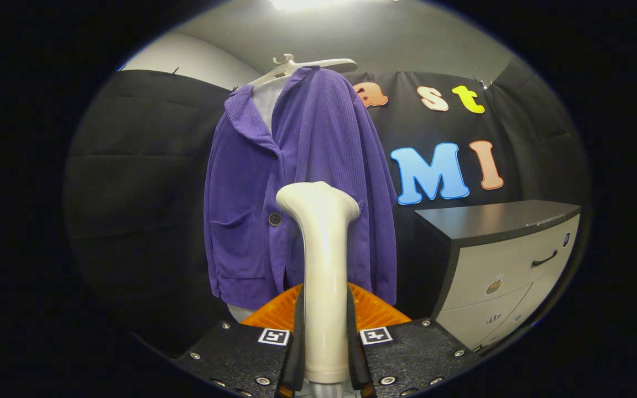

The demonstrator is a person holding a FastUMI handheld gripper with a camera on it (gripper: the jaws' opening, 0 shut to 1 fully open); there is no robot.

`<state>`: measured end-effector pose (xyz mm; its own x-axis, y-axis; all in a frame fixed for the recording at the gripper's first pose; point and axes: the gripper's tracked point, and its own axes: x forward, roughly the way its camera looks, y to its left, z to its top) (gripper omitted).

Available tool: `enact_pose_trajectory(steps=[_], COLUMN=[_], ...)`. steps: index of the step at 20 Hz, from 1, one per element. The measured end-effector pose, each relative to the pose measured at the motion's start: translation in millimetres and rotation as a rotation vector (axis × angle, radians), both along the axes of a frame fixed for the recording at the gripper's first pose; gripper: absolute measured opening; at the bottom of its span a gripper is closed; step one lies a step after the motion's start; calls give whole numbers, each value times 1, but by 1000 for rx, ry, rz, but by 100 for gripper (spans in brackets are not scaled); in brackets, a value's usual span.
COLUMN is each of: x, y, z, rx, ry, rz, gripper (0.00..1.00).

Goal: Iron the clothes twice with a garment steamer, once on the left side and once on the right side.

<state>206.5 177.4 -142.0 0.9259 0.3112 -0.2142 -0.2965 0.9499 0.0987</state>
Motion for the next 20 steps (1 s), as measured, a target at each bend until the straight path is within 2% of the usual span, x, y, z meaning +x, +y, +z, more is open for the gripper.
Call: enact_pose_trajectory(steps=[7, 20], x=[-26, -59], y=[-2, -5], z=[-69, -143], rx=[-21, -97], ry=[116, 228], rz=[-31, -44], gripper=[32, 32])
